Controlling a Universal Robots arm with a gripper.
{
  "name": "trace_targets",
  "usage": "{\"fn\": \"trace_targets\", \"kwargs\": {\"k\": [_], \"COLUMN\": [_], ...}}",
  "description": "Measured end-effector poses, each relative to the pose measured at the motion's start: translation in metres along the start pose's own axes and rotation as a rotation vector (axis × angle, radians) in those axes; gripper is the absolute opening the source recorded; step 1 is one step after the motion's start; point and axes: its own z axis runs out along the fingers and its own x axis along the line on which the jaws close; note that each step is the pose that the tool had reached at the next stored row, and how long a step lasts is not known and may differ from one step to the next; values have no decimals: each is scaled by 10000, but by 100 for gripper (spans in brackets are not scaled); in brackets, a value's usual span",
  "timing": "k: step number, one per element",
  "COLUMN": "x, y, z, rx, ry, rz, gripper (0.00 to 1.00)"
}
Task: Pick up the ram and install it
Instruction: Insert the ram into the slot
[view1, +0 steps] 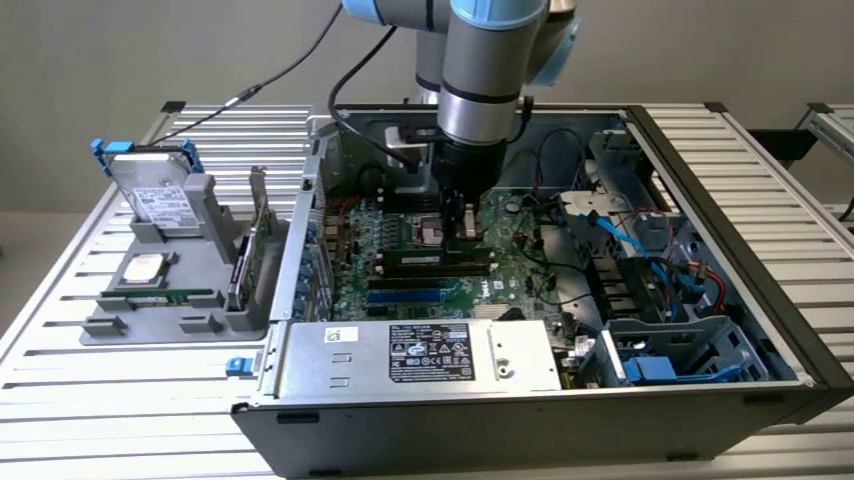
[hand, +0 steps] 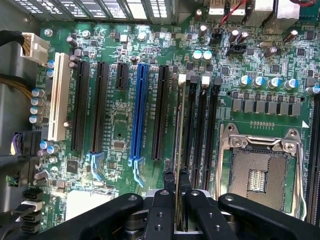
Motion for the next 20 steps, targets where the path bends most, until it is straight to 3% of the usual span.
{"fn": "trace_targets", "kwargs": {"k": [20], "x": [11], "y": [1], "z": [19], "rx": [-9], "ry": [-16], "rz": [98], "gripper": [14]}}
